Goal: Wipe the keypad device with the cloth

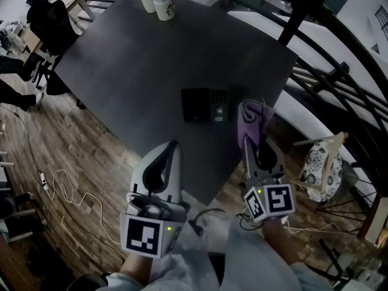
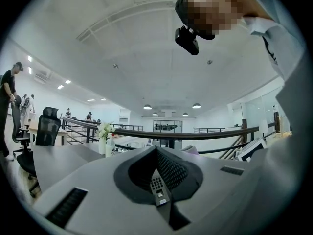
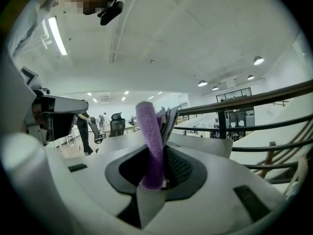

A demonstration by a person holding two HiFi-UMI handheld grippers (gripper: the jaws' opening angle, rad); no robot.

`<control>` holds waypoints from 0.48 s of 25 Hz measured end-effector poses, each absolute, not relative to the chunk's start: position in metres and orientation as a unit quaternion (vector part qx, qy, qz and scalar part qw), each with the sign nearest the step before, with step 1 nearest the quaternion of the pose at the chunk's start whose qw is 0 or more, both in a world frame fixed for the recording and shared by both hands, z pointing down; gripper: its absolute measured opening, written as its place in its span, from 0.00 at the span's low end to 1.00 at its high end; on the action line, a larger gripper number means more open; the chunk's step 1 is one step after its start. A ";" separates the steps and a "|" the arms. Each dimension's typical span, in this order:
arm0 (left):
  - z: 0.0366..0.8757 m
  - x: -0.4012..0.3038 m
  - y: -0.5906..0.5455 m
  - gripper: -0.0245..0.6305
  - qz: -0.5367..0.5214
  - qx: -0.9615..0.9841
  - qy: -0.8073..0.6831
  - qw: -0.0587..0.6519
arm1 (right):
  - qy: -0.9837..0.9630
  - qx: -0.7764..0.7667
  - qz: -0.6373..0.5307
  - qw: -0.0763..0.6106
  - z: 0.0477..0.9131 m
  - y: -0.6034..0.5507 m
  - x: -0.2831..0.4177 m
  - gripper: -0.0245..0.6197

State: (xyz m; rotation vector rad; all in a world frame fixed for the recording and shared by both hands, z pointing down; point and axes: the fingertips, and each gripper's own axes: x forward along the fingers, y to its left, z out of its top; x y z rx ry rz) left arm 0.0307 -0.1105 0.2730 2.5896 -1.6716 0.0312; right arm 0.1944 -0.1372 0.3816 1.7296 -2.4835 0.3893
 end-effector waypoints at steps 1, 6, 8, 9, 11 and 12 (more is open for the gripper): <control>0.275 0.029 -0.113 0.06 0.013 0.839 -0.543 0.033 | -0.812 0.567 0.130 0.048 0.386 -0.142 0.194 0.19; 0.289 0.020 -0.123 0.06 0.033 0.839 -0.540 0.054 | -0.806 0.571 0.143 0.065 0.411 -0.166 0.190 0.19; 0.291 0.014 -0.128 0.06 0.032 0.839 -0.541 0.055 | -0.805 0.572 0.143 0.074 0.419 -0.176 0.186 0.19; 0.292 0.012 -0.130 0.06 0.030 0.838 -0.542 0.057 | -0.804 0.572 0.143 0.078 0.423 -0.181 0.184 0.19; 0.294 0.008 -0.134 0.06 0.026 0.836 -0.545 0.063 | -0.802 0.573 0.144 0.085 0.430 -0.189 0.180 0.19; 0.295 0.006 -0.135 0.06 0.025 0.835 -0.546 0.065 | -0.801 0.574 0.146 0.088 0.433 -0.194 0.178 0.19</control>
